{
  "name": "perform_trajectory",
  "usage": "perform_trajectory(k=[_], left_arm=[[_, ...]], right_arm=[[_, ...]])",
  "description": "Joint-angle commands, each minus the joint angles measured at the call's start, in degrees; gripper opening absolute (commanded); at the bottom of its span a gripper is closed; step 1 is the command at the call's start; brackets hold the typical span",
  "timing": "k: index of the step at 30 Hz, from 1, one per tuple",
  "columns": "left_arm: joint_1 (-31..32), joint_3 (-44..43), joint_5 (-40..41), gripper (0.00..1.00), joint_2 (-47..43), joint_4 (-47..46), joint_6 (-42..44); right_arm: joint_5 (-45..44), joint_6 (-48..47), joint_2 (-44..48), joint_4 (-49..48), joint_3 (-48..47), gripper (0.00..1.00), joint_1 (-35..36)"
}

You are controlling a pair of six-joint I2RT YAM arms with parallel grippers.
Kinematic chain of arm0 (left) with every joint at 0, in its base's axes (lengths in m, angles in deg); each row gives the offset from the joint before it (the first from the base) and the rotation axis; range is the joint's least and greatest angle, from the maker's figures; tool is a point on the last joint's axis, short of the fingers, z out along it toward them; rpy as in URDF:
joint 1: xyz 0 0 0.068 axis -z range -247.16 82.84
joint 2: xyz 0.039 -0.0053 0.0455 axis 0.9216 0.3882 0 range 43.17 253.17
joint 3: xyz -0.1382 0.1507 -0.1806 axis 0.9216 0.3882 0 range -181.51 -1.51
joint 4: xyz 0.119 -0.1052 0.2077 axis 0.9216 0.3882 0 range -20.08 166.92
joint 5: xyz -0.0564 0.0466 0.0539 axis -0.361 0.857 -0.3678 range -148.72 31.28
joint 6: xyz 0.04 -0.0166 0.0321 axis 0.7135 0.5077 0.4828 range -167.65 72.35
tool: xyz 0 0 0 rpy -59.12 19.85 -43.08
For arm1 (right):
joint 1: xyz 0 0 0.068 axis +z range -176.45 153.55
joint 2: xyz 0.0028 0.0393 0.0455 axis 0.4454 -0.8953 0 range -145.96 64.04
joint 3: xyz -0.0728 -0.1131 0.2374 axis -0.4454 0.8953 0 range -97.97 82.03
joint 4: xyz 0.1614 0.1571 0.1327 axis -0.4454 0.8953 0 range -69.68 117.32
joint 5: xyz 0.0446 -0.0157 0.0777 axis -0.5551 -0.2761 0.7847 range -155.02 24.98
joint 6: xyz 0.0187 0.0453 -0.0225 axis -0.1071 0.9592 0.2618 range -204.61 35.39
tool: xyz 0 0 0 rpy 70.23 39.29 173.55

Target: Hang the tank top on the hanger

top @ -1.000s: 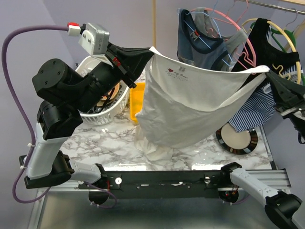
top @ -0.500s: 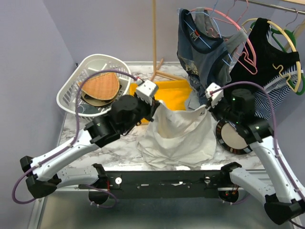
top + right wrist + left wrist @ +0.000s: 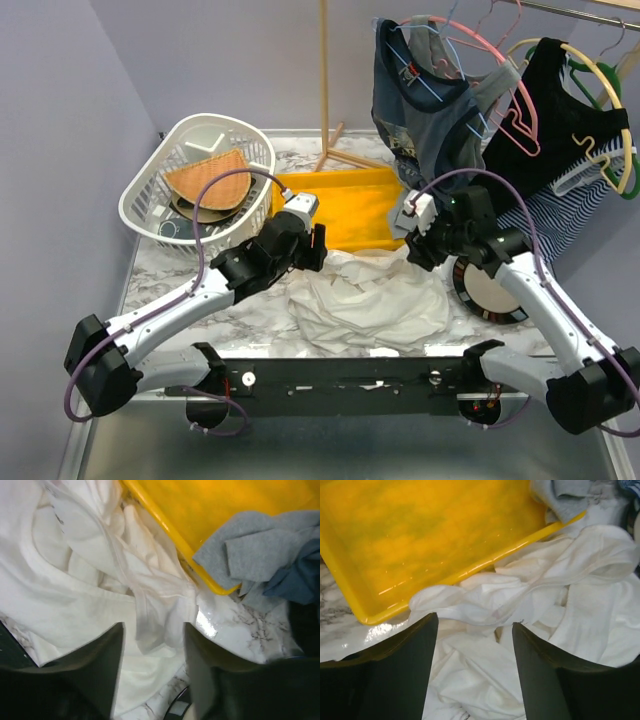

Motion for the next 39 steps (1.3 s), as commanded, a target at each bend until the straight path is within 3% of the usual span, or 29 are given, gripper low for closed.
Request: perform_trajectory(k=[1, 2, 3, 6, 7, 12, 16, 20, 26, 31, 39], left_arm=[[-0.9, -9.7, -4.2, 0.77, -3.1, 7.4, 9.9], [-1.0, -10.1, -4.3, 0.85, -3.8, 8.0, 13.9], [-1.0, -10.1, -4.1, 0.85, -4.6, 8.2, 16.1], [-1.1, -6.8, -3.5, 0.87, -8.1, 5.6, 20.7], [-1.0, -4.2, -2.6, 0.92, -9.4, 3.7, 20.8], [-1.2, 0.0, -1.5, 0.94, -11.2, 2.4, 21.8], [-1.1, 1.4, 1.8, 0.94, -12.6, 3.5, 23.1], [-1.1, 2.5, 4.4, 0.95, -14.4, 3.9, 23.5], [-1.2, 3.8, 5.2, 0.96, -16.4, 3.6, 23.6], [-1.2, 3.7, 4.8, 0.96, -16.3, 3.9, 23.6], [-1.2, 3.6, 4.0, 0.96, -16.2, 3.9, 23.7]], right_arm=[[2.5, -3.7, 8.8, 5.4, -11.4, 0.83, -1.6], [2.4, -3.9, 10.7, 6.0, -15.7, 0.89, -2.2], [2.4, -4.0, 11.3, 7.1, -17.9, 0.92, -2.9], [3.8, -3.9, 10.8, 8.4, -26.3, 0.94, -7.1], [5.1, -2.7, 10.3, 8.2, -28.4, 0.94, -8.5], [10.3, 2.1, 5.4, 3.9, -39.9, 0.94, -20.9], [16.4, 12.2, -0.2, -1.7, -47.9, 0.91, -30.9], [19.9, 18.3, -6.8, -4.7, -54.6, 0.76, -38.5], [18.3, 22.2, -13.5, -7.6, -59.6, 0.59, -42.7], [18.0, 20.8, -21.5, -4.2, -68.0, 0.38, -43.5], [19.4, 16.1, -29.5, 0.2, -73.6, 0.36, -43.7]])
